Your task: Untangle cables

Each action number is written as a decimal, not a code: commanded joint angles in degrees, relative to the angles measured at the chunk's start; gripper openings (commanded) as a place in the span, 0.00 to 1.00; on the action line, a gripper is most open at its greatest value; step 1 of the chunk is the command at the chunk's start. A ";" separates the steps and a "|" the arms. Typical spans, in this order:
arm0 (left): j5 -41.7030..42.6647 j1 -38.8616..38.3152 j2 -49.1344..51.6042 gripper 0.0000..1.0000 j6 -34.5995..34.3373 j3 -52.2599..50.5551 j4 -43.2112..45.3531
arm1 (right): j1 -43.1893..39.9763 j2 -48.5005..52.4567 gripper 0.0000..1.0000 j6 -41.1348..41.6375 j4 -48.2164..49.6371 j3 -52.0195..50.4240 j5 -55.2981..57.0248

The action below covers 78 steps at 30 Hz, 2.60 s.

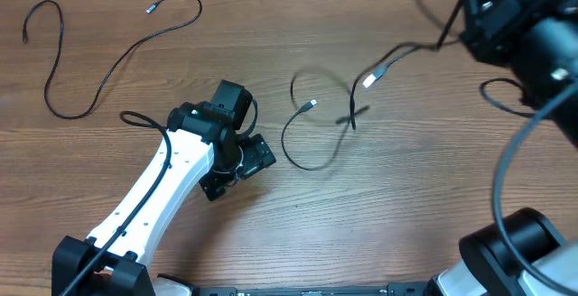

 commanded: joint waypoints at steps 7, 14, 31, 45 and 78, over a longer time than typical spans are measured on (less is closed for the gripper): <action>35.76 2.91 -0.26 0.99 30.08 -0.20 12.39 | -0.09 2.36 0.04 1.33 -4.02 0.17 -19.96; 51.76 3.45 -0.26 0.99 47.17 -0.20 14.43 | -0.09 2.36 0.04 1.38 -4.07 0.17 -19.80; 36.28 3.39 -0.26 0.04 42.29 -0.22 16.96 | -0.09 2.38 0.04 1.40 -3.30 0.17 -26.12; -17.14 3.72 -0.26 0.04 4.81 -0.24 -1.97 | -0.09 2.38 0.04 2.95 -5.81 -0.63 15.15; -6.40 2.91 -0.24 0.44 2.93 -0.26 8.79 | -0.92 4.63 0.04 15.69 -1.90 -1.07 24.50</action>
